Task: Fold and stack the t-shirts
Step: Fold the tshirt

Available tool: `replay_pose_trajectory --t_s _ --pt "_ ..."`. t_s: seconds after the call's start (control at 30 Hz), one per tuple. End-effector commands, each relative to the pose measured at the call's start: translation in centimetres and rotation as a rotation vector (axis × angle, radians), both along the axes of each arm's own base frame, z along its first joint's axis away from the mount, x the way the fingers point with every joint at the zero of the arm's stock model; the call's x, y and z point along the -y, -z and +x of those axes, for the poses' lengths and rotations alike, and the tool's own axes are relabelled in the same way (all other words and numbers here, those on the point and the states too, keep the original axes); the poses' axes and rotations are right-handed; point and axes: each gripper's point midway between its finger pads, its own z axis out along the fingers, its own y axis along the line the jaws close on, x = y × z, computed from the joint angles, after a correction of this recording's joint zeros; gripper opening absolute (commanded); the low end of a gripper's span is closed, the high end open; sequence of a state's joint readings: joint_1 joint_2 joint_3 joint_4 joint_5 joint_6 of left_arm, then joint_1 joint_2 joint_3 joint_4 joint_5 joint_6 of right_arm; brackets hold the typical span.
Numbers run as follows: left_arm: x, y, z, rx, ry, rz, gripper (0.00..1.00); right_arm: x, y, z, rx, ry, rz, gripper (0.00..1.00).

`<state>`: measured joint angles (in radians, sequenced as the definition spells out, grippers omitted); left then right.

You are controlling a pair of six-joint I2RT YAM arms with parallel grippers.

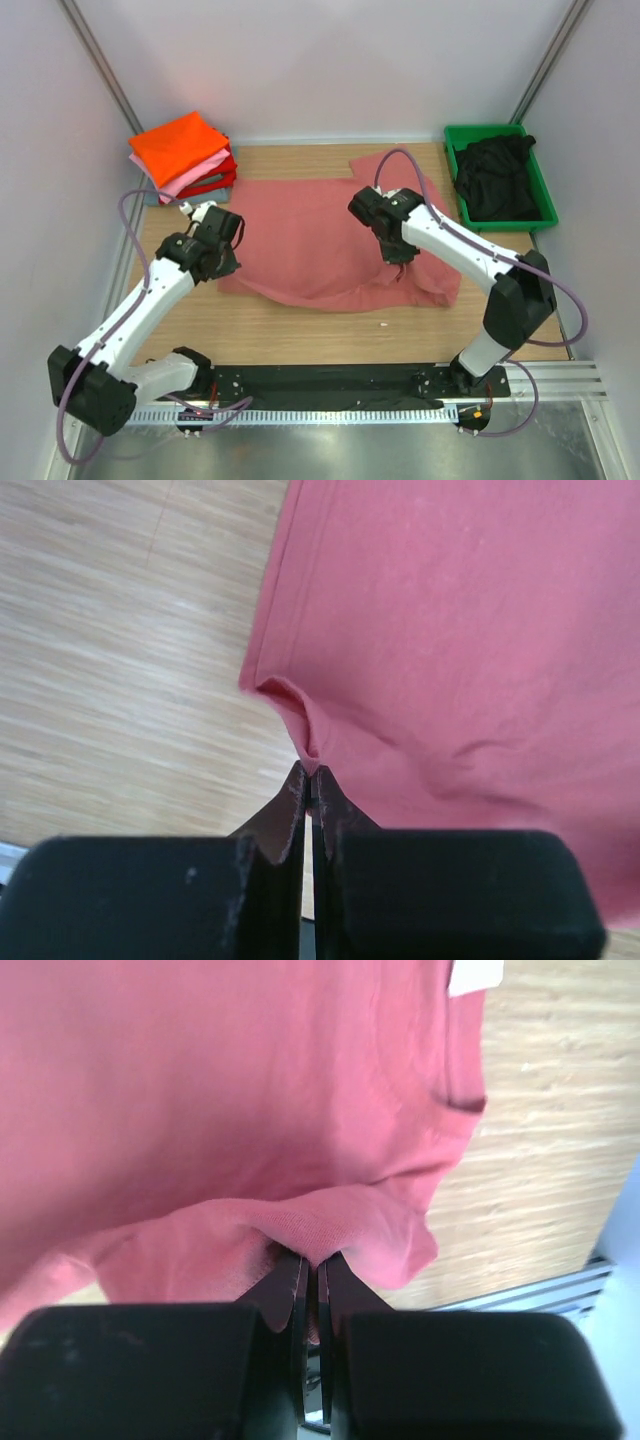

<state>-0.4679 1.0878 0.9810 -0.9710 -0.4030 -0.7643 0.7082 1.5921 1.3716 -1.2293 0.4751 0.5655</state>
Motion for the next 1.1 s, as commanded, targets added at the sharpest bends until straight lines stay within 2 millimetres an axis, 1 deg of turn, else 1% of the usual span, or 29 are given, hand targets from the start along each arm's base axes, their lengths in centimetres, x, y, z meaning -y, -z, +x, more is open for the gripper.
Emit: replay_pose_trajectory --t_s 0.0,0.1,0.13,0.17,0.2,0.27,0.3,0.33,0.37,0.4,0.47,0.5,0.53,0.57,0.8,0.97,1.07 --pt "0.7 -1.6 3.6 0.051 0.071 -0.032 0.00 0.4 -1.1 3.4 0.026 -0.068 -0.027 0.01" --pt "0.4 0.0 5.3 -0.016 0.068 -0.041 0.00 0.6 -1.3 5.4 0.035 -0.067 -0.044 0.01" --pt "0.3 0.3 5.8 -0.022 0.064 -0.050 0.00 0.7 -1.3 5.9 0.036 -0.066 -0.054 0.01" --pt "0.3 0.5 6.1 -0.029 0.065 -0.051 0.00 0.6 -1.9 6.7 0.055 -0.067 -0.054 0.01" --pt "0.3 0.8 6.4 -0.041 0.062 -0.048 0.00 0.9 -1.5 7.4 0.043 -0.071 -0.078 0.01" --pt "0.2 1.6 7.1 -0.064 0.059 -0.034 0.00 0.7 -1.9 8.5 0.055 -0.075 -0.078 0.01" --pt "0.1 1.8 7.3 -0.070 0.054 -0.026 0.00 0.6 -1.2 8.9 0.036 -0.080 -0.090 0.01" --pt "0.1 2.5 7.5 -0.093 0.054 -0.021 0.00 0.7 -1.1 9.4 0.035 -0.081 -0.093 0.01" --pt "0.0 2.5 7.9 -0.093 0.052 -0.016 0.00 0.7 -1.2 9.9 0.038 -0.080 -0.093 0.01" --pt "-0.2 2.6 8.0 -0.097 0.046 -0.007 0.00 0.6 -0.6 10.2 0.026 -0.081 -0.101 0.01" --pt "-0.5 3.2 8.4 -0.119 0.040 0.005 0.00 0.8 -0.3 11.0 0.024 -0.079 -0.105 0.01" --pt "-0.7 3.3 8.6 -0.124 0.036 0.015 0.00 0.7 -0.5 11.5 0.035 -0.079 -0.100 0.01" --pt "-0.9 3.4 8.7 -0.130 0.030 0.020 0.00 0.8 0.0 11.9 0.024 -0.080 -0.116 0.01" --pt "-1.2 3.8 8.8 -0.141 0.022 0.030 0.00 1.0 -0.4 12.6 0.038 -0.074 -0.114 0.01" --pt "-3.4 4.6 9.2 -0.173 -0.037 0.097 0.00 1.9 0.3 14.8 0.031 -0.053 -0.160 0.01" --pt "-3.4 5.4 9.9 -0.204 -0.042 0.099 0.00 1.7 1.2 16.0 0.032 -0.051 -0.156 0.01" --pt "-3.3 6.0 10.5 -0.222 -0.042 0.101 0.00 1.8 2.1 16.4 0.019 -0.053 -0.163 0.01"
